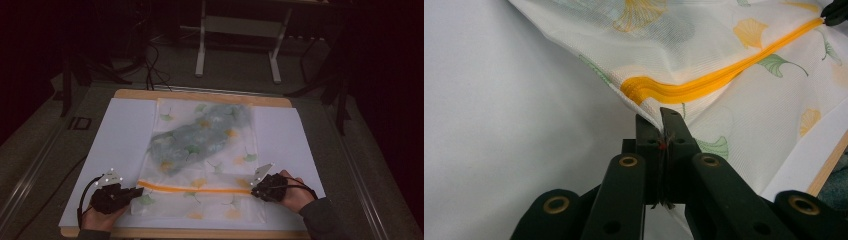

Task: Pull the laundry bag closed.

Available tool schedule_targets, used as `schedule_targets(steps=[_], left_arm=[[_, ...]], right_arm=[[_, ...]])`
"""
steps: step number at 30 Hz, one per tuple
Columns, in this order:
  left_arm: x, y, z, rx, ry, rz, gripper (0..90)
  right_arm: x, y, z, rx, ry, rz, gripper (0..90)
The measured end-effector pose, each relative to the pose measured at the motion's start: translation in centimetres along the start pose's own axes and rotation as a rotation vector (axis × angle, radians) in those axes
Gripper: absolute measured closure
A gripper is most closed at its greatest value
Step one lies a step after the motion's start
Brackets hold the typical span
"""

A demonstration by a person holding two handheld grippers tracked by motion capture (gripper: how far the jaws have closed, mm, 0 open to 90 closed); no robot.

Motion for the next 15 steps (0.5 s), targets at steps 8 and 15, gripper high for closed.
schedule_targets(steps=[8,15], left_arm=[[-0.06,-0.11,-0.05,0.011,-0.004,-0.004,88.1],[-0.03,-0.29,-0.50,0.028,0.005,-0.006,80.9]], right_arm=[[-0.26,0.66,-1.10,-0.012,-0.025,0.014,84.6],[-0.15,0.27,-1.12,-0.019,-0.033,0.015,82.9]])
Point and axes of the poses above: each handheld gripper's, and its own axes: y roughly backward along the jaws, z roughly out of its top, x roughly to its left, the point moved 4 cm from there along -y, roughly forward along the jaws, and after that the axes turned 10 degrees about -x, right-handed, at the moved point
